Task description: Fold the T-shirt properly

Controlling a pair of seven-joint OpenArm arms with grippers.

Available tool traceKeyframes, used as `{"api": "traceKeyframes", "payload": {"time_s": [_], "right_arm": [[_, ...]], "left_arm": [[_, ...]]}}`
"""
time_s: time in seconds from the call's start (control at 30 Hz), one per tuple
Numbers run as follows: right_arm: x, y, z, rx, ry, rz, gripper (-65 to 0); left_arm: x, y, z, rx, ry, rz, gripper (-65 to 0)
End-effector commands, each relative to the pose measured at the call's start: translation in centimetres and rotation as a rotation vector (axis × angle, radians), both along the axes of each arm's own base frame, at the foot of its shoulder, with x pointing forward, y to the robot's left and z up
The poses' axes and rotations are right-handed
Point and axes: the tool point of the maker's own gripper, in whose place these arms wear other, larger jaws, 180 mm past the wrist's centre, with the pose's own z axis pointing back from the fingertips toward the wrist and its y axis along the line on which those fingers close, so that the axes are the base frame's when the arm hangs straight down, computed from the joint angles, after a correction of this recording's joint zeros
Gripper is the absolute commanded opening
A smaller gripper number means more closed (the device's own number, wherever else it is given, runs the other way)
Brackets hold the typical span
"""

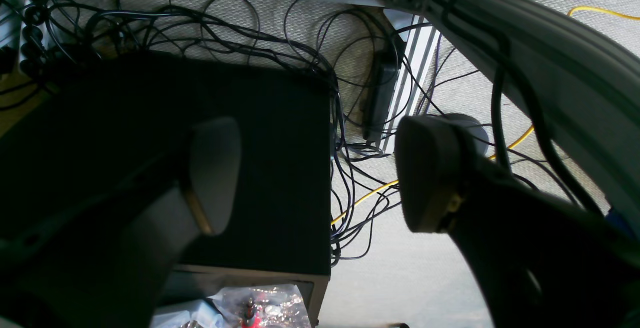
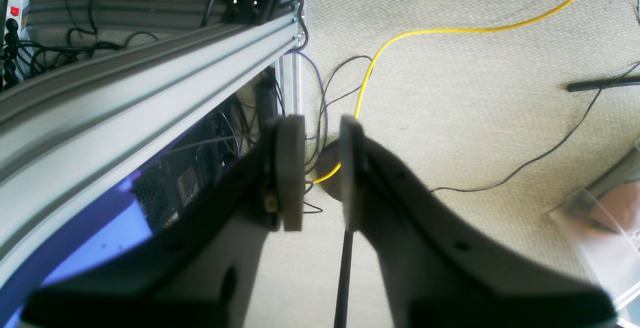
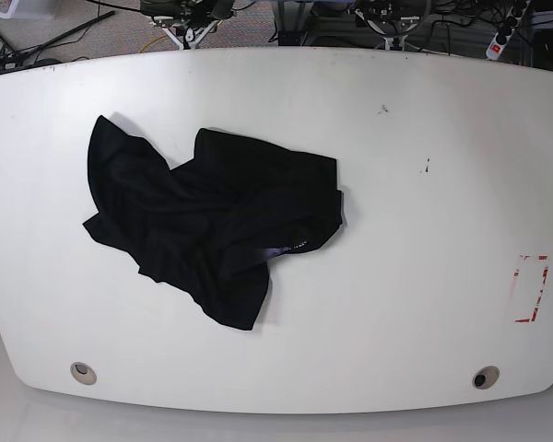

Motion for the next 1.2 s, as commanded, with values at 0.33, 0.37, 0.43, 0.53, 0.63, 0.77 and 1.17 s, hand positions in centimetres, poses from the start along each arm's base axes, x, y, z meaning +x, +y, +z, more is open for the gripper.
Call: {"api": "traceKeyframes", "payload": {"time_s": [0.33, 0.37, 0.43, 0.53, 0.63, 0.77, 1.17], "right_arm": [[2.4, 0.4, 0.2, 0.009, -0.042, 0.002, -54.1], [2.4, 0.4, 0.2, 0.009, -0.042, 0.002, -54.1], [2.4, 0.4, 0.2, 0.009, -0.042, 0.002, -54.1], [2.4, 0.4, 0.2, 0.009, -0.044, 0.002, -54.1], [2.6, 0.4, 0.2, 0.008, -0.053, 0.001, -54.1], [3.1, 0.4, 0.4, 0.009, -0.096, -0.009, -54.1], [0.0, -0.3, 0.6, -0.007, -0.083, -0.003, -54.2]], "left_arm": [[-0.9, 0.4, 0.0, 0.010, 0.010, -0.002, -19.3], [-0.9, 0.4, 0.0, 0.010, 0.010, -0.002, -19.3], [-0.8, 0.4, 0.0, 0.010, 0.009, -0.002, -19.3], [-0.7, 0.4, 0.1, 0.010, 0.006, -0.002, -19.3], [-0.7, 0.3, 0.0, 0.009, 0.006, -0.002, -19.3], [-1.6, 0.0, 0.1, 0.005, 0.018, -0.001, -19.3], [-1.2, 0.5, 2.3, 0.037, -0.142, -0.022, -19.7]]}}
